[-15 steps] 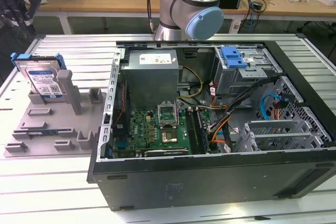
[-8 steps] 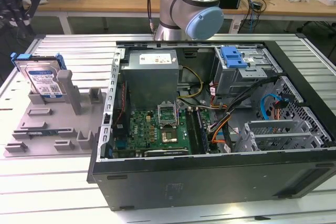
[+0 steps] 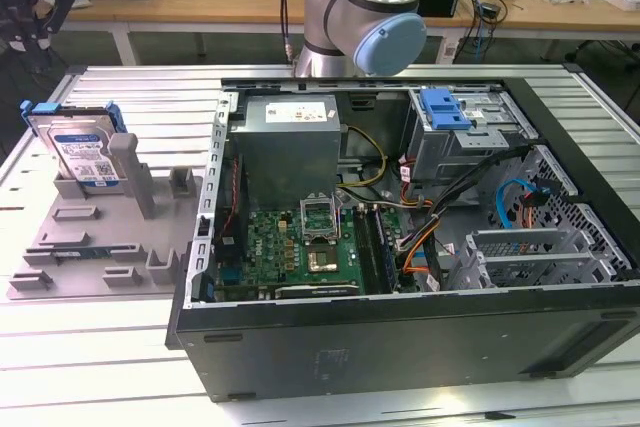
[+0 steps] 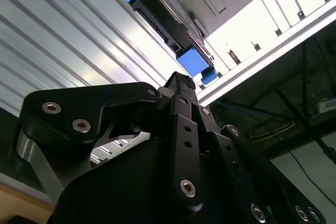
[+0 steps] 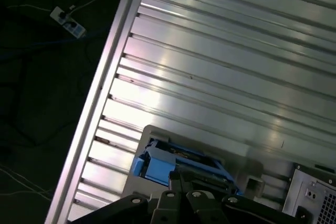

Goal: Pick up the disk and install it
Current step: 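Pick up the disk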

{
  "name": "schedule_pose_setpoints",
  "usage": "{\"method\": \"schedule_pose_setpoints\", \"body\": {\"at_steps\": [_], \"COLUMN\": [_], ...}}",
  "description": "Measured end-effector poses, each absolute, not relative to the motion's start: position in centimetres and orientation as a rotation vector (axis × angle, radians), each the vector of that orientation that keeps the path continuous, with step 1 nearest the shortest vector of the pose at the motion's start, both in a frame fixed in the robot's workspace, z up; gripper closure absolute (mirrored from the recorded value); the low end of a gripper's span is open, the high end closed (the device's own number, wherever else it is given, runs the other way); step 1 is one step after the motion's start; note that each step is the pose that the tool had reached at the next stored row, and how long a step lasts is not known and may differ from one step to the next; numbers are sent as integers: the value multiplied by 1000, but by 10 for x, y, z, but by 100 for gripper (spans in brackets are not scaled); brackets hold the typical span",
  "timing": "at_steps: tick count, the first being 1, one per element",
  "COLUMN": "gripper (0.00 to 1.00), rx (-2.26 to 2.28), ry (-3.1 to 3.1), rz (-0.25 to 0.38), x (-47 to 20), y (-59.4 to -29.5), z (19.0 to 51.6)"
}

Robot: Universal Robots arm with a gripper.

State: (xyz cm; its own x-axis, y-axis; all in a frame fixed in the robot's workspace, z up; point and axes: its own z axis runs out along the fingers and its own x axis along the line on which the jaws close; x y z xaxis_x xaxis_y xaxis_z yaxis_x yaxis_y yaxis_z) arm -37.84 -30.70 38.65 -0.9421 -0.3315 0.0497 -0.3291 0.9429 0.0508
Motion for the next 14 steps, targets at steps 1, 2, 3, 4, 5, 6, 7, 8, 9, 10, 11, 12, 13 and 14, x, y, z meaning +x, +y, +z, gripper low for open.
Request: {"method": "schedule_pose_setpoints", "body": {"at_steps": [1,2,3,4,5,6,7,8,9,10,11,12,13,14], "gripper": [89,89,89,89,89,89,89,89,89,89,89,89,89,89], "rx": [549,571,597,621,643,669,701,729,764,802,833,854,891,936], "ry": [-3031,-3026,-3020,-3014,-3009,-3003,-2995,-2987,-2978,-2967,-2958,-2952,-2940,-2926], "rz": [-61,-58,-56,-54,-53,-51,-50,-48,-45,-42,-38,-36,-33,-30], "x": [-378,-378,-378,-378,-378,-378,-378,-378,-378,-378,-378,-378,-378,-378], "y": [-307,-307,-307,-307,-307,-307,-307,-307,-307,-307,-307,-307,-307,-307], "z": [386,386,386,386,386,386,386,386,386,386,385,385,385,384]}}
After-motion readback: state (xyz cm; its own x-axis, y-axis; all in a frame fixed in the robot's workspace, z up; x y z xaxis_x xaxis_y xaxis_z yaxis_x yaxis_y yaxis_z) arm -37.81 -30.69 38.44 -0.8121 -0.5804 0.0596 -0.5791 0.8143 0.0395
